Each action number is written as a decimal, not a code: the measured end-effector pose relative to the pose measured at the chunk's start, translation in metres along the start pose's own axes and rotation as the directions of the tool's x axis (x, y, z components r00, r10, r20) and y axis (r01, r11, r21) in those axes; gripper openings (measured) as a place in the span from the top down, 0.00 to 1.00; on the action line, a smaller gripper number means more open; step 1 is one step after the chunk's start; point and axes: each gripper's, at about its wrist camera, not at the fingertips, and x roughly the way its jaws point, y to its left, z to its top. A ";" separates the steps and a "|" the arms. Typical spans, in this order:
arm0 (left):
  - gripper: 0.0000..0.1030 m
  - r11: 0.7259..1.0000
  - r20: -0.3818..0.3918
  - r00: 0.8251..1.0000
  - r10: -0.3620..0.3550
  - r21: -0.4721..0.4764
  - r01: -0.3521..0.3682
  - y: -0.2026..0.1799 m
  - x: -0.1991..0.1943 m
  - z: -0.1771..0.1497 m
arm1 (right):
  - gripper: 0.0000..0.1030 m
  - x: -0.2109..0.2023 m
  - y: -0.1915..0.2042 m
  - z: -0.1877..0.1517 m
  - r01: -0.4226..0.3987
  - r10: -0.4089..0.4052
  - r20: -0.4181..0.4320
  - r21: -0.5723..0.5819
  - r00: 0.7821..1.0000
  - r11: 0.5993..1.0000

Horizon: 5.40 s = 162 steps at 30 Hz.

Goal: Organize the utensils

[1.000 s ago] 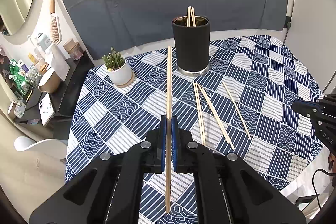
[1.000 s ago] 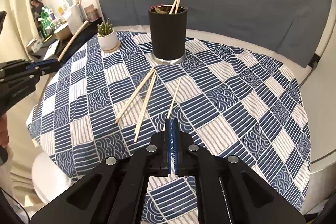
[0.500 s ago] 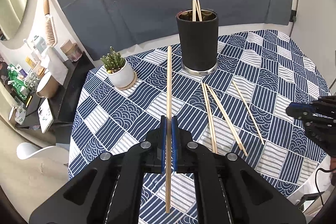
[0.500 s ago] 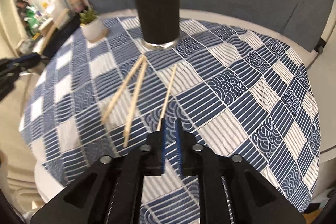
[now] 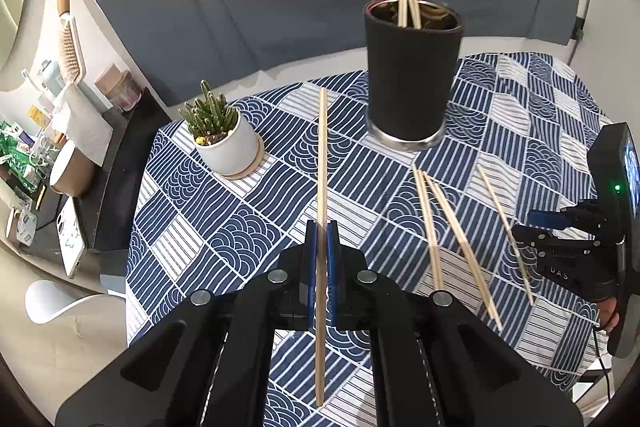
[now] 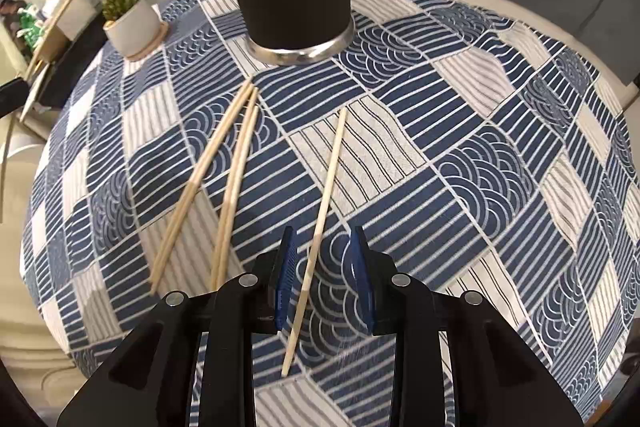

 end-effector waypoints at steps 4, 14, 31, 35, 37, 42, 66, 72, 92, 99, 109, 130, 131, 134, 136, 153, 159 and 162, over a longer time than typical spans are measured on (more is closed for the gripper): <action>0.95 1.000 -0.034 0.999 0.004 -0.002 -0.004 0.005 0.014 0.005 | 0.74 0.016 0.002 0.002 0.005 -0.005 -0.032 0.003 0.999 1.000; 0.95 1.000 -0.060 0.998 -0.018 -0.014 0.018 0.006 0.024 0.006 | 0.93 0.020 0.009 0.007 0.064 -0.065 -0.025 -0.021 0.998 0.998; 0.95 0.991 0.017 0.995 -0.100 -0.088 0.101 -0.005 -0.024 -0.009 | 0.95 -0.062 -0.022 -0.017 0.066 -0.070 0.131 0.038 0.989 0.997; 0.95 0.993 0.038 0.996 -0.087 -0.072 0.090 -0.017 -0.042 -0.016 | 0.95 -0.088 -0.028 -0.027 0.082 -0.090 0.190 0.050 0.978 0.995; 0.95 0.994 0.048 0.995 -0.084 -0.071 0.087 -0.020 -0.050 -0.019 | 0.95 -0.099 -0.031 -0.031 0.085 -0.095 0.214 0.056 0.972 0.995; 0.95 0.995 0.075 0.995 -0.071 -0.057 0.075 -0.027 -0.067 -0.020 | 0.95 -0.126 -0.035 -0.037 0.082 -0.096 0.274 0.061 0.957 0.995; 0.95 0.993 0.262 0.961 -0.082 -0.055 0.100 -0.007 -0.108 0.079 | 0.95 -0.220 -0.022 0.049 0.032 -0.013 0.527 -0.027 0.850 0.999; 0.95 0.982 0.313 0.938 -0.148 -0.065 0.176 0.009 -0.101 0.112 | 0.95 -0.222 -0.015 0.086 0.014 0.019 0.562 -0.055 0.827 0.998; 0.95 0.875 0.466 0.781 -0.416 -0.028 0.483 0.024 -0.019 0.181 | 0.95 -0.182 -0.027 0.174 -0.176 0.193 0.674 -0.094 0.713 0.980; 0.93 0.894 0.423 0.822 -0.380 -0.061 0.445 0.036 0.015 0.172 | 0.95 -0.155 -0.021 0.193 -0.187 0.208 0.643 -0.103 0.737 0.977; 0.44 0.957 0.322 0.925 -0.202 -0.134 0.256 0.085 0.041 0.140 | 0.93 -0.119 -0.013 0.198 -0.177 0.202 0.580 -0.100 0.790 0.979; 0.27 0.947 0.111 0.951 -0.288 -0.115 0.300 0.076 0.097 0.071 | 0.15 -0.093 -0.023 0.184 -0.003 0.012 0.543 -0.017 0.839 1.000; 0.27 0.948 0.098 0.954 -0.282 -0.127 0.293 0.078 0.100 0.065 | 0.15 -0.090 -0.026 0.183 -0.007 0.007 0.532 -0.003 0.847 1.000; 0.26 0.944 0.043 0.959 -0.280 -0.172 0.283 0.086 0.114 0.047 | 0.15 -0.082 -0.033 0.179 -0.023 0.011 0.504 0.017 0.864 1.000; 0.24 0.953 0.026 0.968 -0.250 -0.172 0.251 0.090 0.119 0.041 | 0.15 -0.077 -0.037 0.176 -0.022 -0.001 0.491 0.040 0.871 0.999; 0.48 0.974 -0.133 0.974 -0.182 -0.157 0.161 0.104 0.181 0.036 | 0.14 -0.065 -0.084 0.141 -0.100 0.001 0.450 0.197 0.893 0.975; 0.59 0.981 -0.108 0.987 -0.119 -0.164 0.100 0.095 0.179 0.033 | 0.14 -0.068 -0.086 0.132 -0.057 -0.035 0.442 0.195 0.896 0.979; 0.81 0.980 -0.106 0.986 -0.132 -0.164 0.114 0.093 0.178 0.034 | 0.14 -0.071 -0.087 0.126 -0.018 -0.063 0.431 0.180 0.900 0.983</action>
